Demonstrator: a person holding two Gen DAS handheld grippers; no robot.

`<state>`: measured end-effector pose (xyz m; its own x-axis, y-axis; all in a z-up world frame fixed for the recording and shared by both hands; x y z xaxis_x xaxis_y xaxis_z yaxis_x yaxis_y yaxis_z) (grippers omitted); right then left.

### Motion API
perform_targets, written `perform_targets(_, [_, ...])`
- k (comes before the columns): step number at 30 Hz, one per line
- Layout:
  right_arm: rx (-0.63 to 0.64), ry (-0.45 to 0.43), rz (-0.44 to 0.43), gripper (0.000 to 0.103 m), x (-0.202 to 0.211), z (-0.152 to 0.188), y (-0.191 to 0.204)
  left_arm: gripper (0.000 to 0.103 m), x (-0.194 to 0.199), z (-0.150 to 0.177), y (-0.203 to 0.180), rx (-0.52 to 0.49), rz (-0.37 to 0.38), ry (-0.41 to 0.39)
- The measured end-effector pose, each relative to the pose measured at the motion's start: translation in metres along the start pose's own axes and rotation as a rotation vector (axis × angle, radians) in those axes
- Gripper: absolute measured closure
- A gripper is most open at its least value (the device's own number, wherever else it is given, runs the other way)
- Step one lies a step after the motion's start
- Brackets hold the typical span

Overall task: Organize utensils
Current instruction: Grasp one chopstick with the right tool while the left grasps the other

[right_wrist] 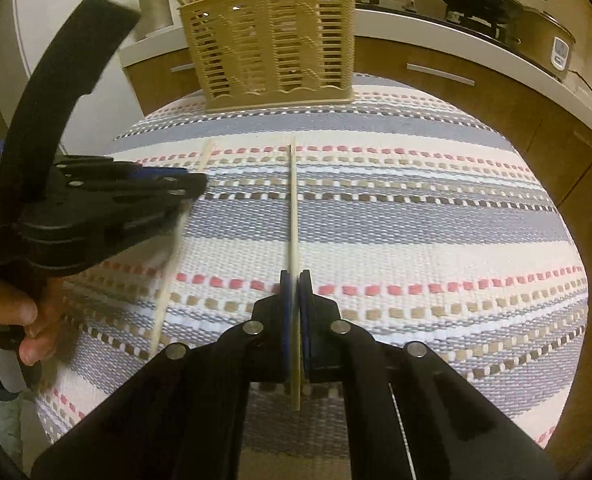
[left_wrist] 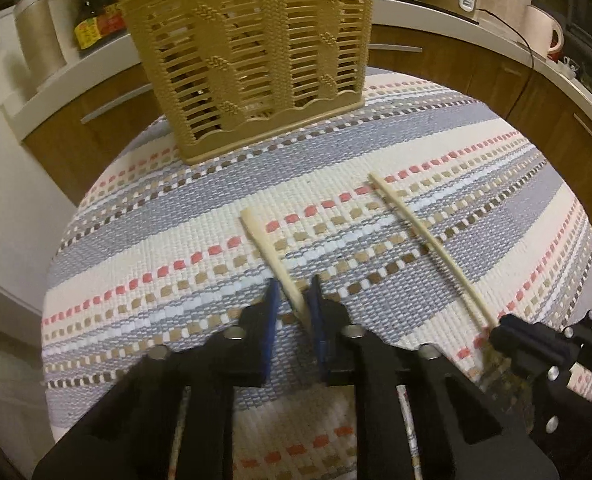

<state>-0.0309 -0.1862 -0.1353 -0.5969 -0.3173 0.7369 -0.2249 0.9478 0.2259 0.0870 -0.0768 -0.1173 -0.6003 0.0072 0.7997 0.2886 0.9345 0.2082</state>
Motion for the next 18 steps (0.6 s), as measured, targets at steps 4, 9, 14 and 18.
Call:
perform_targets(4, [-0.024, 0.014, -0.031, 0.100, -0.003, 0.000, -0.008, 0.099, 0.010, 0.014, 0.014, 0.039, 0.050, 0.002])
perform_targets(9, [-0.029, 0.025, -0.056, 0.100, 0.006, 0.009, -0.014, 0.099, 0.021, 0.038, 0.039, 0.118, 0.108, 0.033])
perform_targets(14, [-0.016, 0.034, -0.094, 0.100, 0.009, 0.013, -0.014, 0.098, 0.031, 0.055, 0.052, 0.126, 0.156, 0.060])
perform_targets(18, [-0.029, 0.059, -0.132, 0.098, 0.007, 0.006, -0.019, 0.081, 0.033, 0.045, 0.053, 0.077, 0.192, 0.044])
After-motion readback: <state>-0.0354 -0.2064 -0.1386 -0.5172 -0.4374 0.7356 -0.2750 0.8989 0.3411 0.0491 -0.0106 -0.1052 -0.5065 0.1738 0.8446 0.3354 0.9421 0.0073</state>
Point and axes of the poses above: each gripper's, at about its wrist camera, not at the fingertips, and x roughly against the way its jaws point, y to its left, z to its underside, the point moved 6 cm from there along -x, roughly the way its jaws point, and after that the axes turned 12 degrees about -z, right-handed, at the moved point
